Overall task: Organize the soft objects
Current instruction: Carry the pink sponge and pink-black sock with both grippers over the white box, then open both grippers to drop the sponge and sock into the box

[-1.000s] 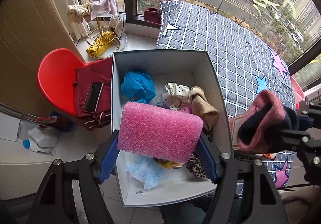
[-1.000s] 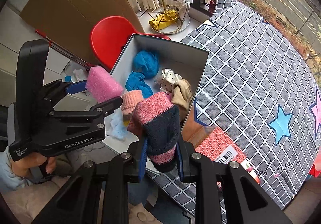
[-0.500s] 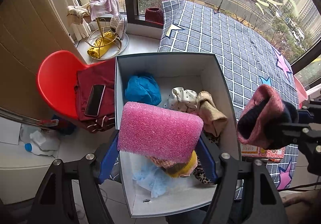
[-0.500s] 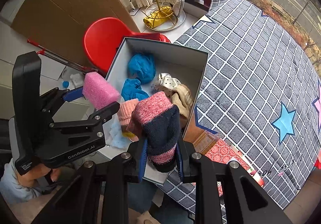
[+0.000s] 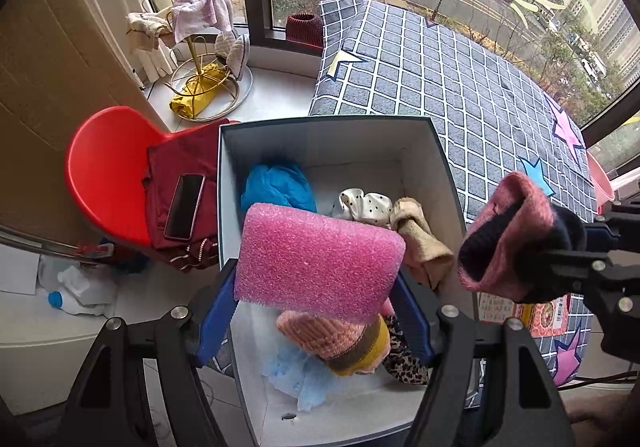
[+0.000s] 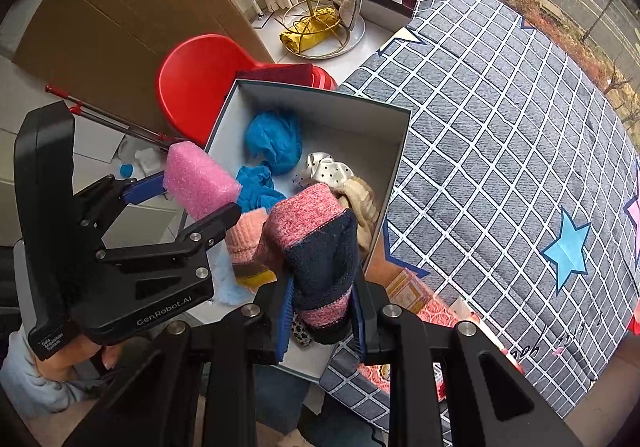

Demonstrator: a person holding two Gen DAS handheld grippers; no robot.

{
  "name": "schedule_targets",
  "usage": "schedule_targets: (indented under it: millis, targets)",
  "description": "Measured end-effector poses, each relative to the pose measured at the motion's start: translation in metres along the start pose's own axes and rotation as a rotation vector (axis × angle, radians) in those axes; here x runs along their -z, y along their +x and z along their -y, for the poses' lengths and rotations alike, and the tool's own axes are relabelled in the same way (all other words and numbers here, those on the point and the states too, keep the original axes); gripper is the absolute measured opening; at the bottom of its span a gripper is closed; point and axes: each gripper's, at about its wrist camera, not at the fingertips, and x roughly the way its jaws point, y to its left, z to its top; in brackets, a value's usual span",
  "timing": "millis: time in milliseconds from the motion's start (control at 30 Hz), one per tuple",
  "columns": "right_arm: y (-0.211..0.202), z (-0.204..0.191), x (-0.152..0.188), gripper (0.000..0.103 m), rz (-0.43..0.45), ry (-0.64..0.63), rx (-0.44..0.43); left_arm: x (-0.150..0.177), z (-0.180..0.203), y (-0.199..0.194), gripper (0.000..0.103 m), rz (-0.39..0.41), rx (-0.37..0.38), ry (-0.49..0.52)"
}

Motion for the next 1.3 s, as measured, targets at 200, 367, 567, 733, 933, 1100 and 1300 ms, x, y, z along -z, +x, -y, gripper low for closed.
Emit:
schedule_targets:
  millis: [200,367,567,733,933,1100,1300]
  targets:
    - [0.009,0.012,-0.014,0.025,-0.001,0.077,-0.022,-0.013,-0.002,0.014,0.075,-0.031,-0.027,0.01]
    - [0.022,0.021,-0.028,0.025,-0.001,0.12,-0.001,-0.02,-0.003,0.028,0.075,-0.062,-0.048,0.008]
    - [0.036,0.03,-0.041,0.025,-0.011,0.163,-0.014,-0.028,-0.002,0.042,0.075,-0.094,-0.06,0.004]
    - [0.044,0.032,-0.045,0.025,-0.024,0.168,-0.019,-0.03,0.001,0.048,0.075,-0.11,-0.058,0.007]
    - [0.049,0.029,-0.046,0.025,-0.037,0.162,-0.015,-0.03,0.002,0.054,0.075,-0.122,-0.054,0.012]
    - [0.05,0.027,-0.049,0.025,-0.042,0.156,-0.006,-0.03,0.0,0.055,0.075,-0.123,-0.048,0.008]
    - [0.051,0.026,-0.05,0.025,-0.047,0.158,-0.003,-0.03,0.0,0.055,0.075,-0.123,-0.047,0.01]
